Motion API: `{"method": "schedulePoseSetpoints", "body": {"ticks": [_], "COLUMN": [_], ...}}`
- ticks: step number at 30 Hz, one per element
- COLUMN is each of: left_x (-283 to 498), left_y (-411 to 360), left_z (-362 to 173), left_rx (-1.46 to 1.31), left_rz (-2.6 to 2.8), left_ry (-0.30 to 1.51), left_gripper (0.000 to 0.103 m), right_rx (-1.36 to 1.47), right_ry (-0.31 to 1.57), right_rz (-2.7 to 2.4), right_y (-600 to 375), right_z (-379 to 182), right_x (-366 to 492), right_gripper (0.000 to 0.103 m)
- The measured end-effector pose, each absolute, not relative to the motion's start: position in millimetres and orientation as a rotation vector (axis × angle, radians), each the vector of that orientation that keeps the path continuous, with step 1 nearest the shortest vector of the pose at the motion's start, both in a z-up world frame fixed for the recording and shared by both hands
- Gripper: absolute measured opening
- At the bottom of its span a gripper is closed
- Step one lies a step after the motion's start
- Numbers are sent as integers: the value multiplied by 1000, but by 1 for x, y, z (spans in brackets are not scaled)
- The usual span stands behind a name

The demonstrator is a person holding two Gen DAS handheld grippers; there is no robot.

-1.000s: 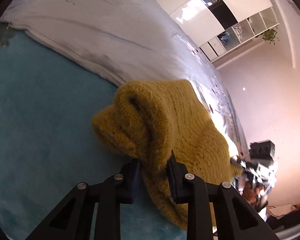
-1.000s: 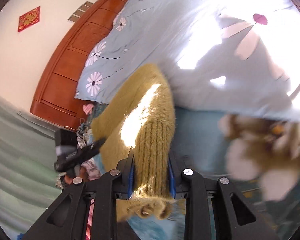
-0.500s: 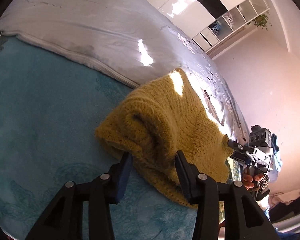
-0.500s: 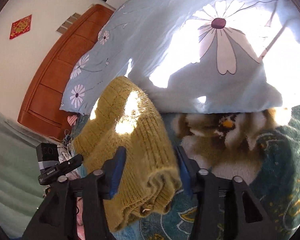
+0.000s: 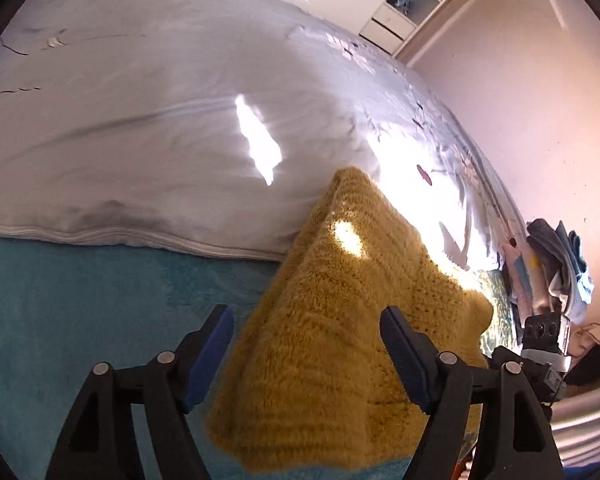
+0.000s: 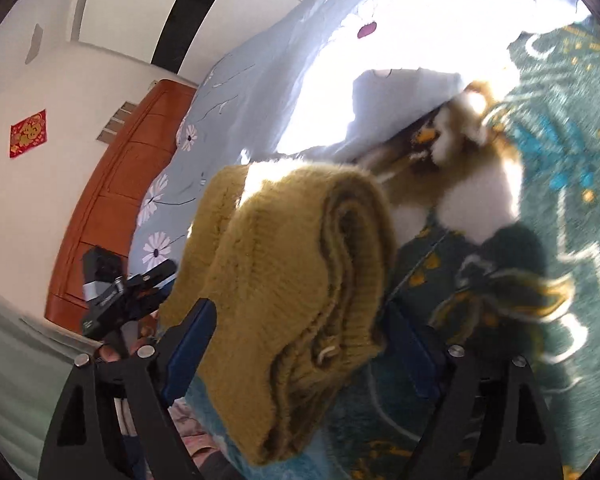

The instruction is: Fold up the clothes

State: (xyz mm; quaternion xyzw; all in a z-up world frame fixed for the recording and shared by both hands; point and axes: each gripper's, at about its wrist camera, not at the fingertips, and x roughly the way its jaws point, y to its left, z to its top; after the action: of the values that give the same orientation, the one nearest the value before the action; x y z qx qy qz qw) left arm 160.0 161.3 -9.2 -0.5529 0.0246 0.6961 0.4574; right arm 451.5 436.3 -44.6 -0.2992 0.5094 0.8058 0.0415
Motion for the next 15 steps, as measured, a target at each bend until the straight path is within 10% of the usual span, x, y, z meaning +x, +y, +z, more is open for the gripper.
{"method": "schedulePoseSetpoints", "body": {"ticks": [9,15], "left_x": [166,176], "left_y": [166,148], "left_z": [-30,-22], "left_rx": [-1435,-1404], "left_rz": [1654,1719], "left_ry": [23,-57], "left_gripper": [76,46], "right_rx": [-853,-858], "right_ry": [1426,1612], "right_rz": [2475,2402], "right_y": [414,429], "right_z": [-41,-59], "right_x": [456,454], "right_gripper": [88,44]}}
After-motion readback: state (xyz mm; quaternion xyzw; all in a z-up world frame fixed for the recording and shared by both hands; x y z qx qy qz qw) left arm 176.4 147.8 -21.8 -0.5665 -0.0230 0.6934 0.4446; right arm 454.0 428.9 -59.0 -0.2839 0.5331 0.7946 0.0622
